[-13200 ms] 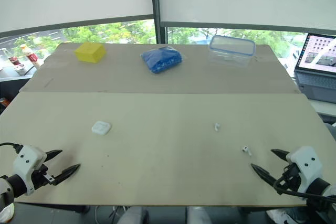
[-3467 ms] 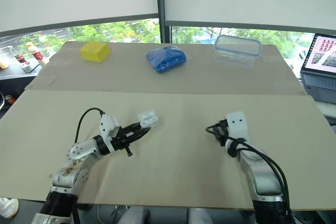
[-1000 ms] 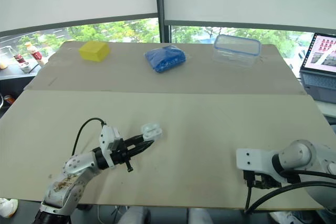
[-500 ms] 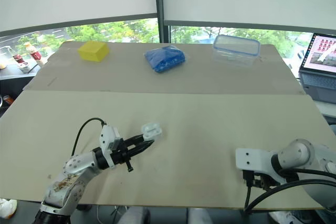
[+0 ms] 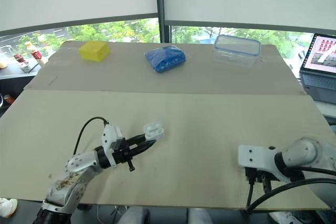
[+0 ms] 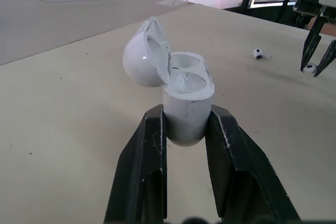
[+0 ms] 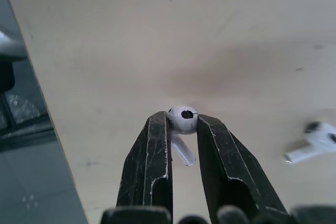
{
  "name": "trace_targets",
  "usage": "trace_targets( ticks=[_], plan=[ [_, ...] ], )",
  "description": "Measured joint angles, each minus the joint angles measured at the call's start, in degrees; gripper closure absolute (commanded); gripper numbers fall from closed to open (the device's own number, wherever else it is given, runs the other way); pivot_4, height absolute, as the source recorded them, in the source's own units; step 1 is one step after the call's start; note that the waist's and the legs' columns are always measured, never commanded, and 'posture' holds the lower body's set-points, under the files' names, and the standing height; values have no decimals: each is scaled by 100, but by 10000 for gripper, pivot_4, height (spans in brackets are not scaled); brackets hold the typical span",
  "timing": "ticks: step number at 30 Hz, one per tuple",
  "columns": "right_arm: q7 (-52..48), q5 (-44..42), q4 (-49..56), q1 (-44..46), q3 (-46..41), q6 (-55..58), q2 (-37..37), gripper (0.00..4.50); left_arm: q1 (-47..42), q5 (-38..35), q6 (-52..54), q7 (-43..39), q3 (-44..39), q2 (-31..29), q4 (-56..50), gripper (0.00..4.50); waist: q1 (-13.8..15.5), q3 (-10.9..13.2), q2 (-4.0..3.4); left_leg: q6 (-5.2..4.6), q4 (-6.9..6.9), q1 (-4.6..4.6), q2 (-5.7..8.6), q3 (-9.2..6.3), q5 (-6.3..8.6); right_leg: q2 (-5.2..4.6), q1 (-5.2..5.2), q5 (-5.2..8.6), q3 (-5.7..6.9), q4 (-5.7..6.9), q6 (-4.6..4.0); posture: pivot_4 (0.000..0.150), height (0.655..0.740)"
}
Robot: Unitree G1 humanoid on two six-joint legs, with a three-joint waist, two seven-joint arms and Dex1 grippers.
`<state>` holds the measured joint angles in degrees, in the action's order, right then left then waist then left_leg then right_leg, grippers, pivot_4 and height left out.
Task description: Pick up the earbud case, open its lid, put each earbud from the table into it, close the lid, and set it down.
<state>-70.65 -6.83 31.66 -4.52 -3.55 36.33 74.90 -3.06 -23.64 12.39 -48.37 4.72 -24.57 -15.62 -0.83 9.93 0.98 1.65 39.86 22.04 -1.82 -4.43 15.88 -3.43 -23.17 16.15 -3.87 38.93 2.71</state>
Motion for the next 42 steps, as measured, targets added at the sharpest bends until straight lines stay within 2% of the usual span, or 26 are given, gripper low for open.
trace_targets(
  ticks=[5,7,10,14,17,19,28,42],
  plan=[
    [406,-1279,320,918,-700,1280,-1094,41580,-391,3,-18,7,0,141,281,39616,-14,3,6,0,0,1,0,-2,0,3,1,-1,0,1,-1,1500,6797],
    [837,-1859,453,1443,-892,1987,-1813,41581,-513,5,-60,12,4,209,404,39616,-17,7,14,0,0,4,1,-4,0,3,0,-2,1,1,-2,1500,6797],
    [1788,-2820,662,2272,-1228,3165,-3328,41581,-704,3,-92,62,6,354,522,39616,-6,10,16,1,1,6,2,-6,-1,2,-3,-3,2,4,-3,1500,6797],
    [3322,-3539,903,2958,-1546,3952,-5571,41582,-1025,-4,-52,239,5,603,656,39616,2,8,10,1,0,13,3,-13,-1,2,-13,-3,7,10,-3,1500,6797],
    [4244,-3714,979,3019,-1523,4001,-6619,41583,-1201,-3,52,320,-6,660,765,39616,16,8,6,2,1,24,8,-15,-1,-2,-23,-3,10,11,-2,1500,6797],
    [4639,-3723,989,2976,-1461,3962,-6989,41583,-1288,-3,88,364,-5,709,803,39616,11,8,6,4,2,27,9,-15,-2,-4,-28,-4,10,12,-1,1500,6797],
    [5434,-3366,807,2603,-646,2836,-7337,41583,-1499,-13,180,381,11,804,891,39616,-102,8,4,3,-2,32,7,-14,-3,1,-49,-4,7,27,-2,1500,6797],
    [5590,-2502,140,2308,568,1280,-7120,41584,-1547,-11,296,380,60,820,889,39616,-166,7,5,13,2,78,8,-13,-8,0,-104,-5,3,44,-4,1500,6797]
  ],
)
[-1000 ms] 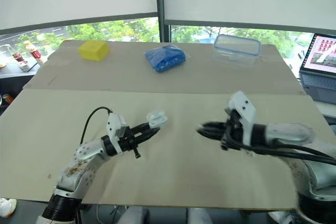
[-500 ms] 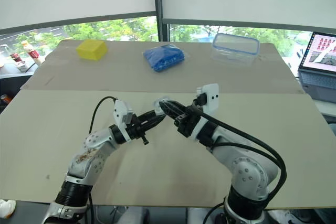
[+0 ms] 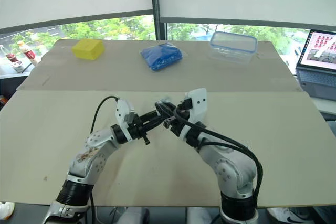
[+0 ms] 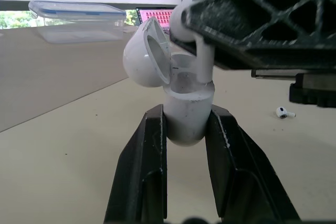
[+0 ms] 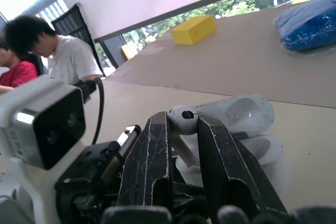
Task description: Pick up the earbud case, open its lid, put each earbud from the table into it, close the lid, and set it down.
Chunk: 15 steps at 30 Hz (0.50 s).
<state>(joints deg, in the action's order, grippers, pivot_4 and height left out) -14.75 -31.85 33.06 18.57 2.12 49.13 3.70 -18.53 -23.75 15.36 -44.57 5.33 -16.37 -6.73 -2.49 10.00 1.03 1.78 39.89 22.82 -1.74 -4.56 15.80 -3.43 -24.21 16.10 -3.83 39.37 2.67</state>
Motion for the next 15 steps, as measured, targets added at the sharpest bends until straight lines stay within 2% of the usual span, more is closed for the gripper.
trace_targets(
  ticks=[15],
  plan=[
    [-11,707,-273,-219,662,-991,178,41585,-3,10,215,12,7,-42,0,39616,0,0,0,0,0,0,0,0,0,0,0,0,0,0,0,1500,6797]
  ],
)
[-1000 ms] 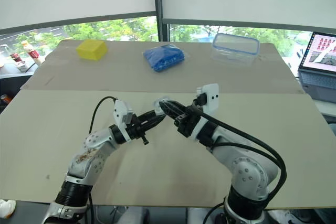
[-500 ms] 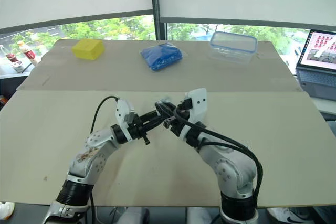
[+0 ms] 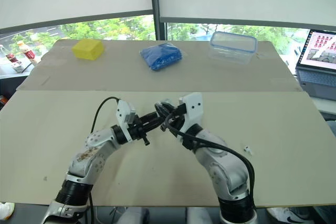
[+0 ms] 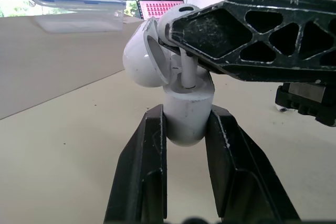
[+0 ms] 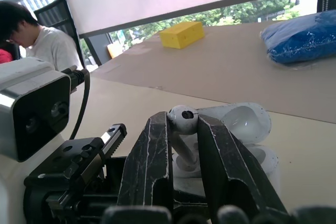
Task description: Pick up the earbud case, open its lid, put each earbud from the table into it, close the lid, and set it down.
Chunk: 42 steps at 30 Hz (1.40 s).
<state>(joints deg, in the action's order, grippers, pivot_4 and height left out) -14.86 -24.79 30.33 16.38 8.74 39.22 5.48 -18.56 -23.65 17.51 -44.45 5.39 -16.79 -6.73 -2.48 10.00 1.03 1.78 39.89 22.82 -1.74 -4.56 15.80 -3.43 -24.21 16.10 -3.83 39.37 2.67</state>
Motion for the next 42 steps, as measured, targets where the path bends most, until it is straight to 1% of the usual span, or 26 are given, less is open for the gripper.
trace_targets(
  ticks=[14,16,19,20,22,23,24,25,26,29,31,32,34,37,42],
  plan=[
    [29,296,-5,-126,215,-246,-4,41586,0,117,4,29,27,1,-1,39616,1,0,0,0,0,0,0,0,0,0,0,0,0,0,0,1500,6797],
    [34,194,22,-124,130,-209,-7,41586,0,133,-18,14,28,-24,-25,39616,1,0,0,0,0,0,0,0,0,0,0,0,0,0,0,1500,6797],
    [21,-182,368,-87,-223,74,135,41586,41,200,-108,15,24,-128,-80,39616,3,0,0,0,0,2,0,-1,0,-1,0,0,0,0,0,1500,6797],
    [-13,-461,562,-43,-424,271,304,41586,82,230,-150,14,21,-179,-100,39616,7,0,0,0,2,3,0,-1,0,-2,0,0,0,0,0,1500,6797],
    [-213,-1127,1044,64,-1083,749,1039,41586,254,330,-260,3,-20,-344,-151,39616,23,0,0,-1,4,4,2,-1,0,-4,4,0,0,-5,0,1500,6797],
    [-384,-1348,1209,35,-1335,934,1493,41588,331,331,-269,0,-48,-396,-156,39616,36,1,-1,-1,3,5,2,-1,1,-4,5,0,1,-7,0,1500,6797],
    [-655,-1551,1331,-73,-1573,1139,2120,41588,425,332,-274,-5,-78,-460,-170,39616,48,1,0,-2,2,5,2,-1,1,-4,6,0,2,-10,1,1500,6797],
    [-922,-1674,1396,-253,-1745,1266,2626,41589,486,331,-280,-9,-95,-496,-196,39616,64,1,0,-2,2,5,2,-1,1,-3,6,0,4,-12,1,1500,6797],
    [-1291,-1787,1438,-526,-1899,1411,3281,41589,572,330,-284,-18,-112,-545,-281,39616,77,2,-1,-3,1,6,2,-1,2,-4,6,0,3,-14,1,1500,6797],
    [-2310,-1704,1498,-1339,-2158,1342,4671,41589,704,318,-284,-59,-170,-627,-521,39616,90,1,-3,-4,1,2,1,1,1,-1,9,0,1,-13,1,1500,6797],
    [-3014,-1252,1473,-2049,-2218,913,5458,41589,778,310,-291,-111,-204,-680,-661,39616,90,1,-2,-4,-1,-5,-2,3,1,1,17,0,0,-16,1,1500,6797],
    [-3320,-974,1400,-2400,-2248,610,5734,41589,823,307,-291,-124,-219,-707,-720,39616,91,1,-2,-4,0,-7,-2,4,1,1,19,0,0,-17,1,1500,6797],
    [-3770,-476,1218,-2936,-2304,6,5924,41589,913,303,-281,-129,-246,-751,-835,39616,90,0,2,-3,1,-9,-2,5,1,0,23,0,-1,-18,1,1500,6797],
    [-4174,-62,1001,-3483,-2333,-608,5932,41589,980,298,-271,-145,-247,-785,-1001,39616,125,1,2,-3,1,-9,-2,5,1,0,24,0,-1,-18,1,1500,6797],
    [-4463,500,391,-4134,-2428,-1318,5813,41589,1114,241,-231,-149,-252,-827,-1222,39616,166,2,4,-3,4,-10,-1,6,1,-2,28,-1,-2,-21,3,1500,6797]
  ],
)
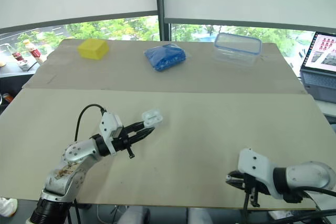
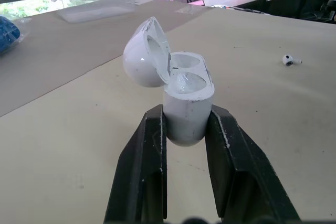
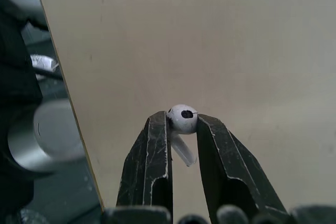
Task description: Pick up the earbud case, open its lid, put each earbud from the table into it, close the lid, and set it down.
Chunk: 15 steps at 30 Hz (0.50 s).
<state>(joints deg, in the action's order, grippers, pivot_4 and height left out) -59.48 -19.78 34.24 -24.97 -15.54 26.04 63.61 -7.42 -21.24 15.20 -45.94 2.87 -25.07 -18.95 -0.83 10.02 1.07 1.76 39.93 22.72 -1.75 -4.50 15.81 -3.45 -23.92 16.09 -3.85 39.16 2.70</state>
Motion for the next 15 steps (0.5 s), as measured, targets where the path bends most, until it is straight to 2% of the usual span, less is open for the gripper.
trace_targets(
  ticks=[3,11,12,15],
  plan=[
    [-34,269,-429,-188,-89,-342,-153,41589,82,-55,6,6,-5,-40,-76,39616,4,0,-1,0,0,-5,1,1,0,-1,3,0,-1,0,0,1500,6797],
    [-133,335,-756,-148,-139,-663,-386,41589,89,-117,8,18,-6,-98,-81,39616,-2,2,2,-3,-7,-64,-2,2,3,2,77,2,-1,-23,4,1500,6797],
    [-146,333,-798,-85,-126,-657,-392,31213,89,-121,9,19,-6,-113,-81,39616,0,2,2,-3,-7,-64,-2,2,3,1,78,2,-1,-23,4,1500,6797],
    [-146,340,-912,39,-91,-623,-395,21411,89,-126,10,25,-1,-113,-81,39616,0,2,2,-3,-8,-63,-2,1,3,2,77,2,0,-23,4,1500,6797]
  ],
)
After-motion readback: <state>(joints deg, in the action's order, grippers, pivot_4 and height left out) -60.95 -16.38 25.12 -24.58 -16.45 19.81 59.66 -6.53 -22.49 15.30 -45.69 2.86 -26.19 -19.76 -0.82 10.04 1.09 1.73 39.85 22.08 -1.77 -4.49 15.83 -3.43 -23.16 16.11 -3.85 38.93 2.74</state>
